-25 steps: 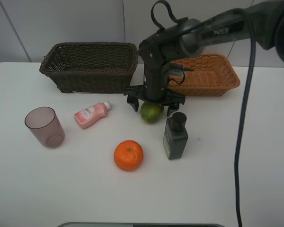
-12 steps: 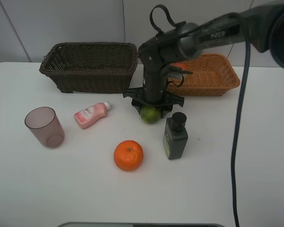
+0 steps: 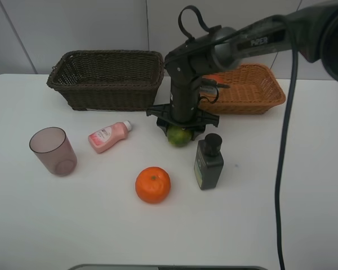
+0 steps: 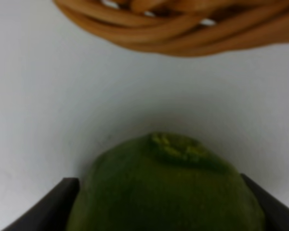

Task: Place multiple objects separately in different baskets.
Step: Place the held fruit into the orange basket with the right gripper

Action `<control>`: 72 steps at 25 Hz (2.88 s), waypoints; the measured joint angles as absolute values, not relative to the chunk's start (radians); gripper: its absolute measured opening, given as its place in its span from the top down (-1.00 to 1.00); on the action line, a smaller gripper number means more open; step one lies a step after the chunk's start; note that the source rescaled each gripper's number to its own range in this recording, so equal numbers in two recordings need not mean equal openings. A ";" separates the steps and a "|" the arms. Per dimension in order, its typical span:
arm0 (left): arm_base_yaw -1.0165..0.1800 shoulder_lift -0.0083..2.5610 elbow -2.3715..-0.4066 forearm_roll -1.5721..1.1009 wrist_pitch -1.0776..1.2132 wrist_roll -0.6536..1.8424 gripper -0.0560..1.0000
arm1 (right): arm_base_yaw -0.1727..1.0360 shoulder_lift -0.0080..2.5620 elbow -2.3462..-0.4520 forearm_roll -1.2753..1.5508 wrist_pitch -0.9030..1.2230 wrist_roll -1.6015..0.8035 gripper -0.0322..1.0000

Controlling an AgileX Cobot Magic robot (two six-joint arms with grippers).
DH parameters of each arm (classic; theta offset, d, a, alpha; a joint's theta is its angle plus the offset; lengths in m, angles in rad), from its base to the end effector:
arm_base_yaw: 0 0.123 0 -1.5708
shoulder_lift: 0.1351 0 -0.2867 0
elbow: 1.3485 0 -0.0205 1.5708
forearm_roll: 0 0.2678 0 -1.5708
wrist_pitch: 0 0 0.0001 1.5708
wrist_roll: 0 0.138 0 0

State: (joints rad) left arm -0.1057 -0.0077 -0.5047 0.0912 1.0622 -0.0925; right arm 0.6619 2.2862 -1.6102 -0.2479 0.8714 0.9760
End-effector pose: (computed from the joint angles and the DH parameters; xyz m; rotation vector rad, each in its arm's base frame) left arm 0.0492 0.0058 0.2662 0.0084 2.0301 -0.0160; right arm 0.3839 0.2663 0.0459 0.2400 2.9108 -0.0807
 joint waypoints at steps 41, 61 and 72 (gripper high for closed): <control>-0.106 -0.008 -0.505 0.091 1.062 -0.092 -0.85 | 0.376 2.128 -1.752 -0.181 1.014 0.308 0.11; -0.106 -0.008 -0.505 0.091 1.062 -0.092 -0.85 | 0.258 2.235 -1.752 -0.270 0.759 0.307 0.11; -0.106 -0.008 -0.505 0.091 1.062 -0.092 -0.85 | 0.249 2.261 -1.752 -0.278 0.715 0.356 0.06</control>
State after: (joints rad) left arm -0.1057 -0.0077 -0.5047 0.0912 1.0619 -0.0925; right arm 0.2494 2.2615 -1.7524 -0.2776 0.7146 0.3557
